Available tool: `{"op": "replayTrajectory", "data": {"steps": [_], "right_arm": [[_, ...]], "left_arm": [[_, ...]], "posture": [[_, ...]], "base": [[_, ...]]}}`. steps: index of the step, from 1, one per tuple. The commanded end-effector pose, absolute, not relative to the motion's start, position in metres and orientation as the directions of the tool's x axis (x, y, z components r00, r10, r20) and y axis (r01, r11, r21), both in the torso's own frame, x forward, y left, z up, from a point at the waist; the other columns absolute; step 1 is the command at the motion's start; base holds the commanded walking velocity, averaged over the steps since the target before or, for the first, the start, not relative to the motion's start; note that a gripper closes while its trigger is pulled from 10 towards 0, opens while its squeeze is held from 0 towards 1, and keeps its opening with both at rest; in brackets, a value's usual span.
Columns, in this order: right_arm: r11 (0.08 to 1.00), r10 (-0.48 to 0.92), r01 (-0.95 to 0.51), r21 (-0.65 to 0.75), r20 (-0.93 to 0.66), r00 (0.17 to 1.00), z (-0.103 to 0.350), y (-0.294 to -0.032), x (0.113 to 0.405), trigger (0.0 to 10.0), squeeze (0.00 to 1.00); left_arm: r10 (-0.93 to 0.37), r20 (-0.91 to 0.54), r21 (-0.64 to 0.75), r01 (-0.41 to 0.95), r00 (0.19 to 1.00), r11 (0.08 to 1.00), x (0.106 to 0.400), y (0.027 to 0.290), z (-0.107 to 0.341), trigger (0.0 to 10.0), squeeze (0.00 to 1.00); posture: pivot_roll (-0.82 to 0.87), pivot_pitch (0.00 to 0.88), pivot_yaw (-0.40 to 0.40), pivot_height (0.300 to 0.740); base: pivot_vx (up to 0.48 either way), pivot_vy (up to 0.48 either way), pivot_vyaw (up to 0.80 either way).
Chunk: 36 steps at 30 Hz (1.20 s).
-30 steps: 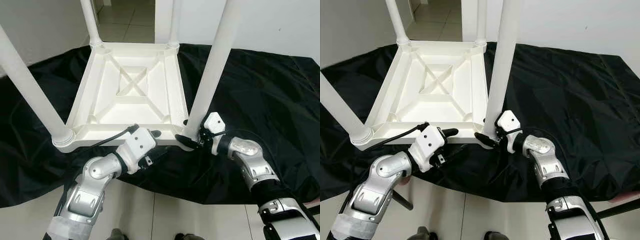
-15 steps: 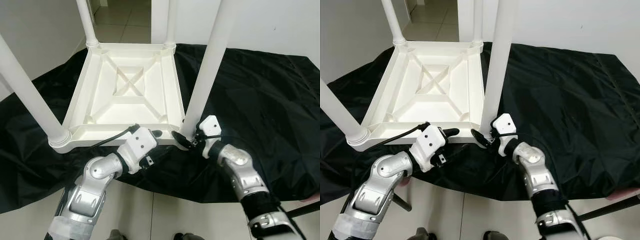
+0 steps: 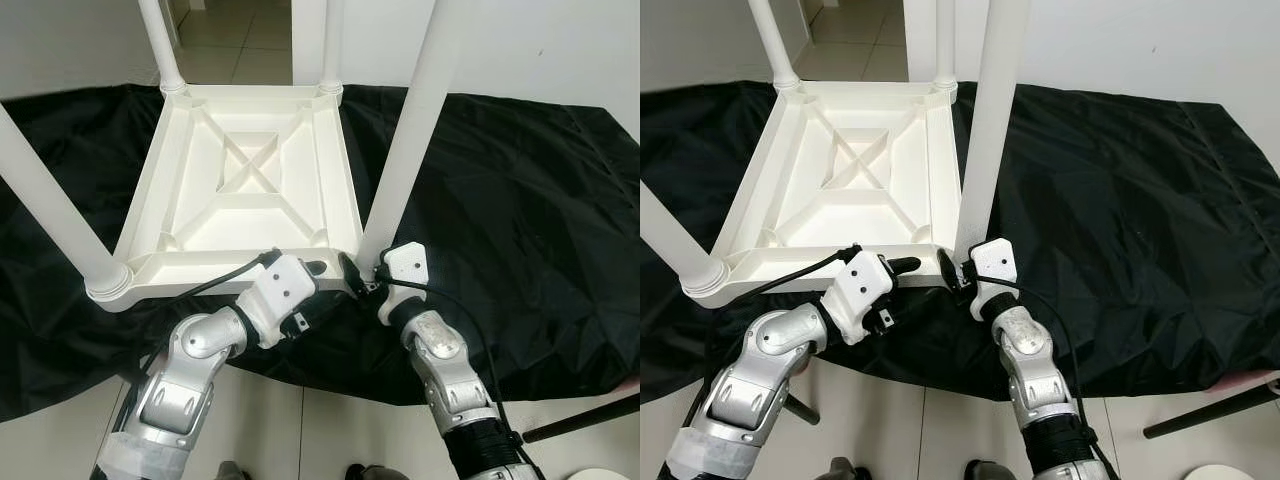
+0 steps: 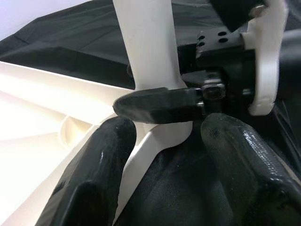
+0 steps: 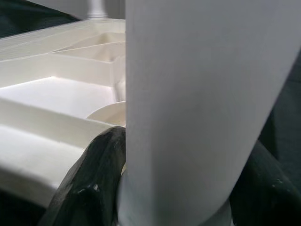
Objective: Building children table
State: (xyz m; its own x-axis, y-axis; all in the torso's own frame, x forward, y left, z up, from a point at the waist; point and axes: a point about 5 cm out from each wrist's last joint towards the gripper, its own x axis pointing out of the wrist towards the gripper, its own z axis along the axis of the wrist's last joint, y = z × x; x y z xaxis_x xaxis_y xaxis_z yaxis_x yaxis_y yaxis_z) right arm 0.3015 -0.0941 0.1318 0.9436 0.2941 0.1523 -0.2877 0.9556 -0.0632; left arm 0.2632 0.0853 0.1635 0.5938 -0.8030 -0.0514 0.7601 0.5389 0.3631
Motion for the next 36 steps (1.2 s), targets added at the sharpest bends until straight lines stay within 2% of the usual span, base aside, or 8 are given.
{"op": "replayTrajectory", "data": {"steps": [1, 7, 8, 9, 21, 22, 31, 36], "right_arm": [[0.977, 0.211, -0.213, 0.007, 0.106, 0.972, 0.124, -0.092, 0.301, 10.0, 0.0], [0.984, 0.167, -0.173, 0.032, 0.143, 0.976, 0.137, -0.077, 0.302, 10.0, 0.0], [0.981, 0.187, -0.194, 0.03, 0.154, 0.97, 0.138, -0.078, 0.301, 10.0, 0.13], [0.976, 0.208, -0.215, 0.026, 0.165, 0.964, 0.139, -0.079, 0.3, 10.0, 1.0], [0.969, 0.244, -0.248, -0.007, 0.211, 0.947, 0.143, -0.095, 0.29, 10.0, 1.0], [0.95, 0.307, -0.311, -0.019, 0.219, 0.926, 0.144, -0.098, 0.286, 10.0, 0.0], [0.914, 0.403, -0.401, -0.06, 0.257, 0.878, 0.157, -0.113, 0.285, 10.0, 0.0], [0.902, 0.431, -0.424, -0.085, 0.263, 0.863, 0.164, -0.115, 0.284, 10.0, 0.0]], "left_arm": [[-0.753, -0.037, 0.364, 0.711, 0.657, 0.602, 0.266, 0.088, 0.163, 10.0, 0.0], [-0.744, -0.026, 0.36, 0.701, 0.668, 0.616, 0.268, 0.088, 0.163, 10.0, 0.0], [-0.745, -0.025, 0.36, 0.702, 0.666, 0.615, 0.268, 0.088, 0.163, 10.0, 0.0], [-0.746, -0.025, 0.363, 0.701, 0.666, 0.614, 0.268, 0.088, 0.164, 10.0, 0.0], [-0.712, -0.014, 0.394, 0.658, 0.702, 0.642, 0.271, 0.097, 0.164, 10.0, 0.0], [-0.719, -0.016, 0.366, 0.673, 0.695, 0.643, 0.269, 0.097, 0.165, 10.0, 0.0], [-0.813, 0.014, 0.308, 0.771, 0.582, 0.557, 0.251, 0.085, 0.179, 10.0, 0.0], [-0.772, 0.046, 0.336, 0.718, 0.634, 0.61, 0.256, 0.083, 0.186, 10.0, 0.0]], "posture": [[-0.03, 0.117, 0.014, 0.74], [-0.04, 0.112, 0.017, 0.74], [-0.04, 0.109, 0.017, 0.74], [-0.04, 0.107, 0.016, 0.74], [-0.05, 0.128, -0.005, 0.74], [-0.04, 0.135, -0.021, 0.74], [-0.05, 0.107, -0.039, 0.74], [-0.07, 0.101, -0.038, 0.74]], "base": [[0.0, 0.0, 0.0], [0.0, 0.0, 0.0], [0.0, 0.0, 0.0], [0.0, 0.0, 0.0], [0.0, 0.0, 0.0], [0.0, 0.0, 0.0], [0.0, 0.0, 0.0], [0.0, 0.0, 0.0]]}}
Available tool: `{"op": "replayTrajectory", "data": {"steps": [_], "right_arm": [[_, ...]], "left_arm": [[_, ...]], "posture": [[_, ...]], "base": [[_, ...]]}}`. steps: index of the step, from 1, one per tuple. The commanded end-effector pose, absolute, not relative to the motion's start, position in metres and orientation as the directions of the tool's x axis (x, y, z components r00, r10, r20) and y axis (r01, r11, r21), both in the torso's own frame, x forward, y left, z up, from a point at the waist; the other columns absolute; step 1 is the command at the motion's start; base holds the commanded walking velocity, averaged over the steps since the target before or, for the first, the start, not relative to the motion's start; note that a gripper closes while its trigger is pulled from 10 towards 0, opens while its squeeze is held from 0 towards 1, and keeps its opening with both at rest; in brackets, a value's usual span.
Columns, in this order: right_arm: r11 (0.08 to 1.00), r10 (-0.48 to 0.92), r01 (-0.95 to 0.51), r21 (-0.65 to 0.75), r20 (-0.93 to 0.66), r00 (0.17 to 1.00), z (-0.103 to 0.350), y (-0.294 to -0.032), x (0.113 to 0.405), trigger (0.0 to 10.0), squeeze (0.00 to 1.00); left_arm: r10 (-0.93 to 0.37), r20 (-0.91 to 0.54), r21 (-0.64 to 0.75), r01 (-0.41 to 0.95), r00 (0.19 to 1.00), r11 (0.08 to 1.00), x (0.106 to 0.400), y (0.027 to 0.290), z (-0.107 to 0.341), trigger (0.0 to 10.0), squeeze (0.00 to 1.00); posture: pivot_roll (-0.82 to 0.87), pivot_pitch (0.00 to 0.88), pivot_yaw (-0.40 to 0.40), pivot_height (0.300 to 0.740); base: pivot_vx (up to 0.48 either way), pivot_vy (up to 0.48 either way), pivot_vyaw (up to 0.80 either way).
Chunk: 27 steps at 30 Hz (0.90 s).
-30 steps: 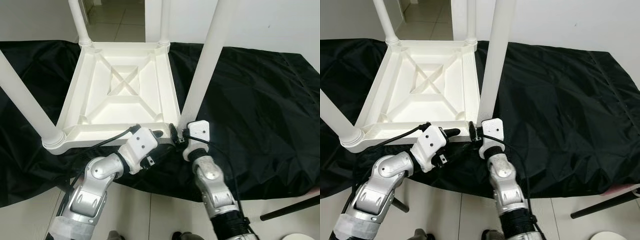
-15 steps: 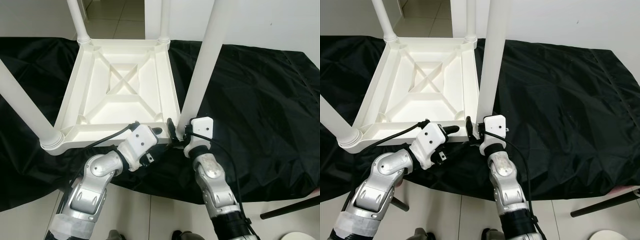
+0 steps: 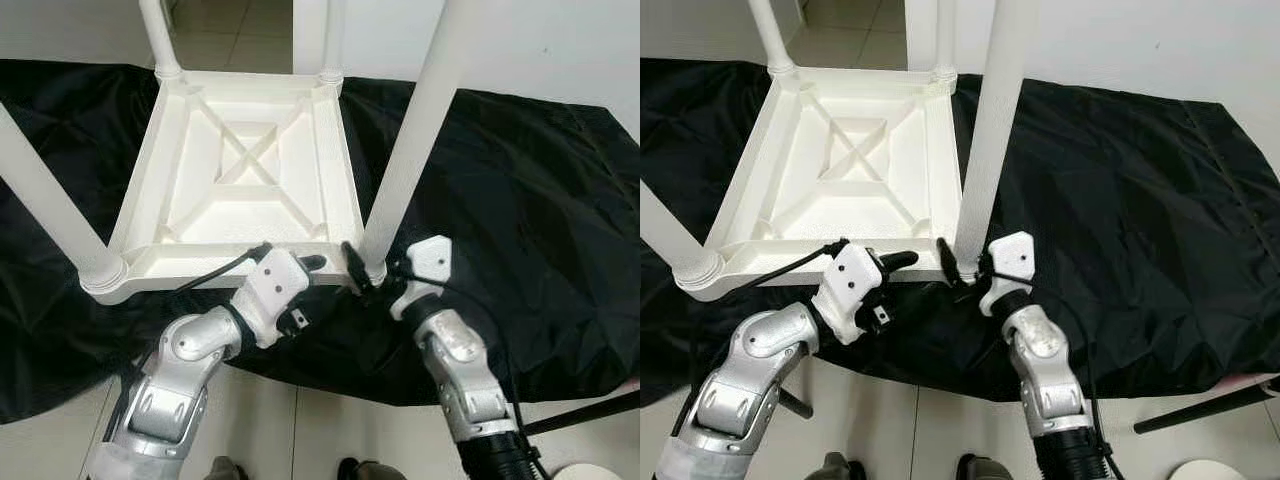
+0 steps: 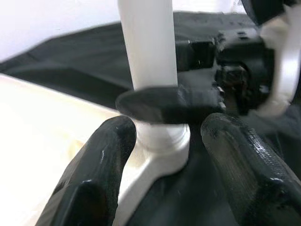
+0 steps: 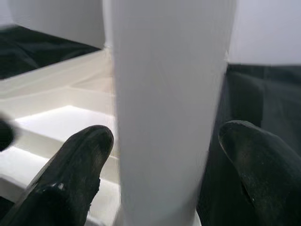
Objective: Building children table
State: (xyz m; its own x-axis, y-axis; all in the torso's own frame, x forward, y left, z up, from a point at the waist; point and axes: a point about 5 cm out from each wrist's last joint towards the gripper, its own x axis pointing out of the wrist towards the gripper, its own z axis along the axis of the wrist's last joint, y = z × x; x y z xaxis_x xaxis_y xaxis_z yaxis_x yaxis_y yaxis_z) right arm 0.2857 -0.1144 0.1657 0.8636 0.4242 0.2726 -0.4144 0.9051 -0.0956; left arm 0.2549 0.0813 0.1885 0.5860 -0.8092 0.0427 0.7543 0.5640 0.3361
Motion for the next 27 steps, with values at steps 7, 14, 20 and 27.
{"op": "replayTrajectory", "data": {"steps": [7, 14, 20, 27], "right_arm": [[0.895, 0.444, -0.437, -0.088, 0.264, 0.857, 0.165, -0.116, 0.282, 10.0, 0.0], [0.923, 0.384, -0.38, -0.064, 0.254, 0.888, 0.158, -0.127, 0.281, 10.0, 0.0], [0.955, 0.29, -0.297, -0.013, 0.26, 0.921, 0.156, -0.127, 0.282, 10.0, 0.0], [0.956, 0.281, -0.292, 0.007, 0.254, 0.925, 0.153, -0.122, 0.282, 10.0, 0.0]], "left_arm": [[-0.763, 0.044, 0.333, 0.711, 0.645, 0.62, 0.256, 0.084, 0.187, 10.0, 0.0], [-0.559, 0.039, 0.316, 0.52, 0.828, 0.793, 0.272, 0.098, 0.185, 10.0, 0.0], [-0.418, 0.029, 0.328, 0.387, 0.908, 0.862, 0.282, 0.113, 0.186, 10.0, 0.0], [-0.378, 0.03, 0.317, 0.35, 0.925, 0.882, 0.282, 0.121, 0.186, 10.0, 0.0]], "posture": [[-0.07, 0.101, -0.038, 0.74], [-0.02, 0.113, -0.016, 0.74], [-0.01, 0.126, -0.007, 0.74], [-0.01, 0.128, -0.001, 0.74]], "base": [[0.0, 0.0, 0.0], [0.0, 0.0, 0.0], [0.0, 0.0, 0.0], [0.0, 0.0, 0.0]]}}
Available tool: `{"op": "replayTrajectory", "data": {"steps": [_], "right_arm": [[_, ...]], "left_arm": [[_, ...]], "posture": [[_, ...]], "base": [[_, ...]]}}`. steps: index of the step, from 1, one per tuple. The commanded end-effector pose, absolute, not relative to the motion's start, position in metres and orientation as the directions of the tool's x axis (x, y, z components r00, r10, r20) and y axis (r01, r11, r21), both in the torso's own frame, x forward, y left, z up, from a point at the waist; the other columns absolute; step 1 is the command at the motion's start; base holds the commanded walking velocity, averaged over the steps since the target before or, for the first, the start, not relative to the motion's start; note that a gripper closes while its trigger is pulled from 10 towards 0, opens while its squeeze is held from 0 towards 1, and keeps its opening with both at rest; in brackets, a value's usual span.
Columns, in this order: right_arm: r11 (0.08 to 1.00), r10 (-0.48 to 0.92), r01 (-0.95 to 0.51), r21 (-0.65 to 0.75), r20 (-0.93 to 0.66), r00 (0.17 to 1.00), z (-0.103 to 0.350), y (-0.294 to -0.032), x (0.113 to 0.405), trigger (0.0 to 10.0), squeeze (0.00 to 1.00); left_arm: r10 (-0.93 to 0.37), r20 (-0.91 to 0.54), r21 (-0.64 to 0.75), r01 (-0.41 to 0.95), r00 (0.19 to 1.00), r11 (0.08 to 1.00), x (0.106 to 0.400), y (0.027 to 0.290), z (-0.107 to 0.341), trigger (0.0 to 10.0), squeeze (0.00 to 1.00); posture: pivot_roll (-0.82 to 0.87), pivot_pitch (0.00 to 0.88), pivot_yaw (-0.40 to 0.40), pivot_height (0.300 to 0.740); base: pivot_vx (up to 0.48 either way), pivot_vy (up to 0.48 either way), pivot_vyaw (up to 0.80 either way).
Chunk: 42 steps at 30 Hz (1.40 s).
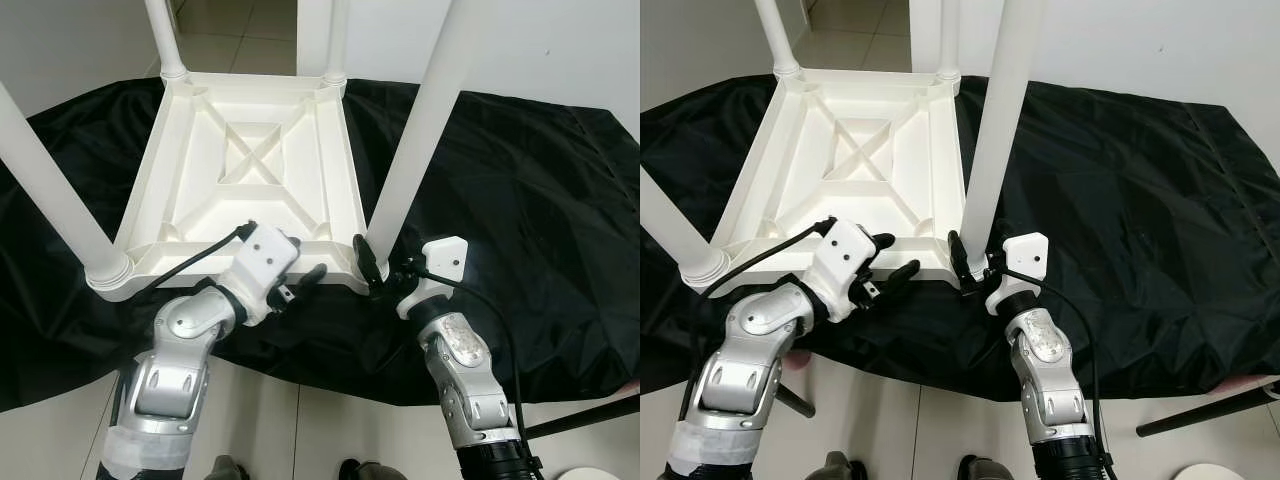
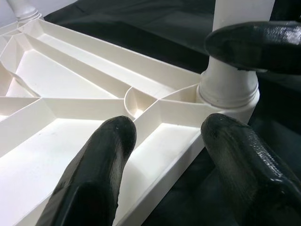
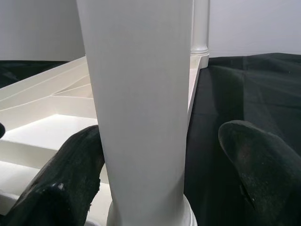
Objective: Building children table
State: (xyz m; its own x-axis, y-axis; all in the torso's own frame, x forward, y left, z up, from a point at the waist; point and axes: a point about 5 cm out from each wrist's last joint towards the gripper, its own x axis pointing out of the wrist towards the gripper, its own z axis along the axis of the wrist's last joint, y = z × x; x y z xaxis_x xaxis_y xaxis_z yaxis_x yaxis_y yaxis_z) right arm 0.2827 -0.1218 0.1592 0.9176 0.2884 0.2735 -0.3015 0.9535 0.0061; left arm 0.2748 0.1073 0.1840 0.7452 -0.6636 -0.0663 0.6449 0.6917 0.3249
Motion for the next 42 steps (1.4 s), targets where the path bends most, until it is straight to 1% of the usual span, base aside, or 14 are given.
{"op": "replayTrajectory", "data": {"steps": [1, 2, 3, 7, 11, 14, 19, 21, 26, 31, 33, 34, 39, 42], "right_arm": [[0.956, 0.281, -0.292, 0.007, 0.254, 0.925, 0.153, -0.122, 0.282, 10.0, 0.0], [0.956, 0.281, -0.292, 0.007, 0.254, 0.925, 0.153, -0.122, 0.282, 10.0, 0.0], [0.956, 0.278, -0.292, 0.021, 0.255, 0.926, 0.152, -0.116, 0.282, 10.0, 0.0], [0.956, 0.274, -0.292, 0.034, 0.254, 0.928, 0.151, -0.111, 0.283, 10.0, 0.0], [0.953, 0.274, -0.297, 0.054, 0.259, 0.926, 0.152, -0.1, 0.285, 10.0, 0.0], [0.951, 0.283, -0.304, 0.047, 0.259, 0.924, 0.153, -0.099, 0.287, 10.0, 0.0], [0.949, 0.296, -0.314, 0.027, 0.263, 0.918, 0.155, -0.098, 0.293, 10.0, 0.0], [0.945, 0.311, -0.326, 0.005, 0.283, 0.907, 0.161, -0.094, 0.304, 10.0, 0.0], [0.945, 0.319, -0.326, -0.035, 0.322, 0.891, 0.175, -0.088, 0.32, 10.0, 0.0], [0.94, 0.33, -0.338, -0.035, 0.338, 0.882, 0.179, -0.086, 0.316, 10.0, 0.0], [0.935, 0.345, -0.353, -0.039, 0.337, 0.876, 0.177, -0.085, 0.308, 10.0, 0.0], [0.927, 0.366, -0.371, -0.052, 0.333, 0.869, 0.173, -0.085, 0.297, 10.0, 0.0], [0.926, 0.37, -0.375, -0.053, 0.327, 0.869, 0.168, -0.086, 0.289, 10.0, 0.0], [0.946, 0.31, -0.323, -0.015, 0.324, 0.894, 0.162, -0.092, 0.284, 10.0, 0.0]], "left_arm": [[-0.378, 0.03, 0.317, 0.35, 0.925, 0.882, 0.282, 0.121, 0.186, 10.0, 0.0], [-0.376, 0.028, 0.317, 0.349, 0.926, 0.882, 0.282, 0.121, 0.186, 10.0, 0.0], [-0.364, 0.012, 0.319, 0.341, 0.931, 0.884, 0.281, 0.122, 0.184, 10.0, 0.0], [-0.365, -0.006, 0.32, 0.347, 0.931, 0.881, 0.279, 0.122, 0.181, 10.0, 0.0], [-0.386, -0.064, 0.363, 0.382, 0.92, 0.85, 0.276, 0.129, 0.172, 10.0, 0.0], [-0.344, -0.122, 0.413, 0.363, 0.931, 0.835, 0.282, 0.138, 0.164, 10.0, 0.0], [-0.299, -0.152, 0.417, 0.336, 0.942, 0.845, 0.289, 0.142, 0.16, 10.0, 0.0], [-0.228, -0.175, 0.433, 0.282, 0.958, 0.856, 0.303, 0.148, 0.156, 10.0, 0.0], [-0.153, -0.153, 0.453, 0.207, 0.976, 0.867, 0.317, 0.159, 0.165, 10.0, 0.0], [-0.117, -0.141, 0.428, 0.167, 0.983, 0.888, 0.314, 0.165, 0.167, 10.0, 0.0], [-0.135, -0.14, 0.407, 0.181, 0.981, 0.895, 0.306, 0.162, 0.165, 10.0, 0.0], [-0.176, -0.133, 0.372, 0.214, 0.975, 0.904, 0.294, 0.154, 0.161, 10.0, 0.0], [-0.236, -0.118, 0.335, 0.262, 0.965, 0.905, 0.282, 0.139, 0.159, 10.0, 0.0], [-0.369, -0.072, 0.227, 0.376, 0.927, 0.898, 0.262, 0.105, 0.159, 10.0, 0.0]], "posture": [[-0.01, 0.128, -0.001, 0.74], [-0.01, 0.128, -0.001, 0.74], [0.0, 0.163, 0.028, 0.74], [0.0, 0.17, 0.032, 0.74], [0.0, 0.194, 0.04, 0.74], [-0.01, 0.211, 0.046, 0.74], [-0.02, 0.218, 0.049, 0.74], [-0.04, 0.232, 0.054, 0.74], [-0.05, 0.25, 0.059, 0.74], [-0.05, 0.256, 0.054, 0.74], [-0.05, 0.257, 0.051, 0.74], [-0.05, 0.254, 0.047, 0.74], [-0.05, 0.252, 0.043, 0.74], [-0.04, 0.24, 0.029, 0.74]], "base": [[0.0, 0.0, 0.0], [0.0, 0.0, 0.0], [0.0, 0.0, 0.0], [0.0, 0.0, 0.0], [0.0, 0.0, 0.0], [0.0, 0.0, 0.0], [0.0, 0.0, 0.0], [0.0, 0.0, 0.0], [0.0, 0.0, 0.0], [0.0, 0.0, 0.0], [0.0, 0.0, 0.0], [0.0, 0.0, 0.0], [0.0, 0.0, 0.0], [0.0, 0.0, 0.0]]}}
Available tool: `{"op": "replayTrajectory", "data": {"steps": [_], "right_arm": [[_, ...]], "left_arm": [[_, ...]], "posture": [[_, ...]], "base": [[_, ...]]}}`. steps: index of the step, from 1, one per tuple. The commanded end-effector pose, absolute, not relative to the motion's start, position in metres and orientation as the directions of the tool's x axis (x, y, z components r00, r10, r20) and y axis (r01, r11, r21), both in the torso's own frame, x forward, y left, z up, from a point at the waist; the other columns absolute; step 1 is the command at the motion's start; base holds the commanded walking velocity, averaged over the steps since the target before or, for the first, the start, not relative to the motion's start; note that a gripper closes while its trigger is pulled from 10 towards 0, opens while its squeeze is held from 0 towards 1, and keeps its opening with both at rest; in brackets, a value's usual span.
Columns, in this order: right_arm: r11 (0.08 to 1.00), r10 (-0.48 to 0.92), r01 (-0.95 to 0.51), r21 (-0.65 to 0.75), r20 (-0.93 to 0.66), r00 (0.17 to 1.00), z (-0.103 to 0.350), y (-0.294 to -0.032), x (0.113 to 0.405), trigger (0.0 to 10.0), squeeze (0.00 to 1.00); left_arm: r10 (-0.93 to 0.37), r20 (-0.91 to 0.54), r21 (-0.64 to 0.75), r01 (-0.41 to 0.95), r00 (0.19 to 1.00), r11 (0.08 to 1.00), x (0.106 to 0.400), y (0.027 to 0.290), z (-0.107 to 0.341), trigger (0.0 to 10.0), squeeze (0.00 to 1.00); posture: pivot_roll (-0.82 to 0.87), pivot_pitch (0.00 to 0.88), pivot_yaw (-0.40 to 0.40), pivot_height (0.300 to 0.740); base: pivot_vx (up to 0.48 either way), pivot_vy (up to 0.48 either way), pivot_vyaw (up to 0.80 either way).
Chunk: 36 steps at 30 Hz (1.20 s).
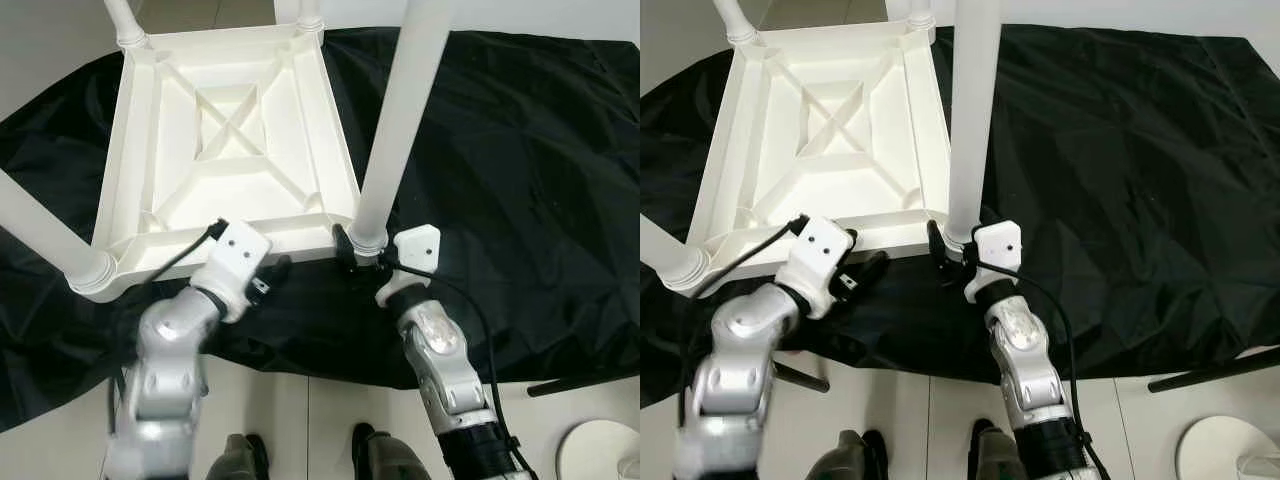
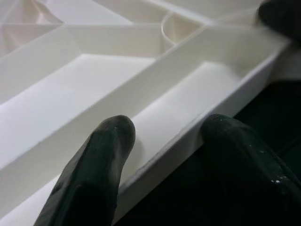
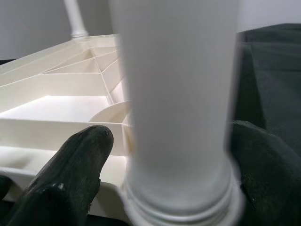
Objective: Building children table
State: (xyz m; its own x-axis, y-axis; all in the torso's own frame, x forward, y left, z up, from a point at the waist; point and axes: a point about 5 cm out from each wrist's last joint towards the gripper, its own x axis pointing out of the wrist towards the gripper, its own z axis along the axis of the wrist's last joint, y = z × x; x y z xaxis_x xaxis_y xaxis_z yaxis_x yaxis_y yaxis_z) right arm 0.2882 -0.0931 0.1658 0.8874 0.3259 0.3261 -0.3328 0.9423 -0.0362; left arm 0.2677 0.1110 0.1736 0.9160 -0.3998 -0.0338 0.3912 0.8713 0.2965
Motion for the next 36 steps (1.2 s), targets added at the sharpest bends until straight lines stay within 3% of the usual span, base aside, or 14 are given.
{"op": "replayTrajectory", "data": {"steps": [1, 13, 15, 17, 22, 36], "right_arm": [[0.946, 0.31, -0.323, -0.015, 0.324, 0.894, 0.162, -0.092, 0.284, 10.0, 0.0], [0.944, 0.319, -0.326, -0.042, 0.355, 0.879, 0.176, -0.094, 0.295, 10.0, 0.0], [0.944, 0.324, -0.326, -0.059, 0.368, 0.871, 0.182, -0.097, 0.301, 10.0, 0.0], [0.941, 0.332, -0.327, -0.08, 0.39, 0.859, 0.193, -0.1, 0.313, 10.0, 0.0], [0.927, 0.37, -0.361, -0.098, 0.389, 0.844, 0.194, -0.096, 0.317, 10.0, 0.0], [0.949, 0.289, -0.315, -0.012, 0.433, 0.854, 0.209, -0.098, 0.33, 10.0, 0.0]], "left_arm": [[-0.369, -0.072, 0.227, 0.376, 0.927, 0.898, 0.262, 0.105, 0.159, 10.0, 0.0], [-0.532, 0.066, 0.186, 0.513, 0.844, 0.838, 0.259, 0.083, 0.182, 10.0, 0.0], [-0.567, 0.097, 0.18, 0.545, 0.818, 0.818, 0.256, 0.08, 0.188, 10.0, 0.0], [-0.653, 0.156, 0.168, 0.632, 0.741, 0.757, 0.247, 0.071, 0.199, 10.0, 0.0], [-0.733, 0.12, 0.232, 0.699, 0.67, 0.677, 0.24, 0.063, 0.196, 10.0, 0.0], [-0.72, 0.126, 0.301, 0.666, 0.682, 0.683, 0.25, 0.065, 0.205, 10.0, 0.0]], "posture": [[-0.04, 0.24, 0.029, 0.74], [-0.06, 0.192, 0.004, 0.74], [-0.07, 0.184, 0.001, 0.74], [-0.07, 0.167, -0.002, 0.74], [-0.07, 0.156, 0.002, 0.74], [-0.07, 0.143, 0.017, 0.74]], "base": [[0.0, 0.0, 0.0], [0.0, 0.0, 0.0], [0.0, 0.0, 0.0], [0.0, 0.0, 0.0], [0.0, 0.0, 0.0], [0.0, 0.0, 0.0]]}}
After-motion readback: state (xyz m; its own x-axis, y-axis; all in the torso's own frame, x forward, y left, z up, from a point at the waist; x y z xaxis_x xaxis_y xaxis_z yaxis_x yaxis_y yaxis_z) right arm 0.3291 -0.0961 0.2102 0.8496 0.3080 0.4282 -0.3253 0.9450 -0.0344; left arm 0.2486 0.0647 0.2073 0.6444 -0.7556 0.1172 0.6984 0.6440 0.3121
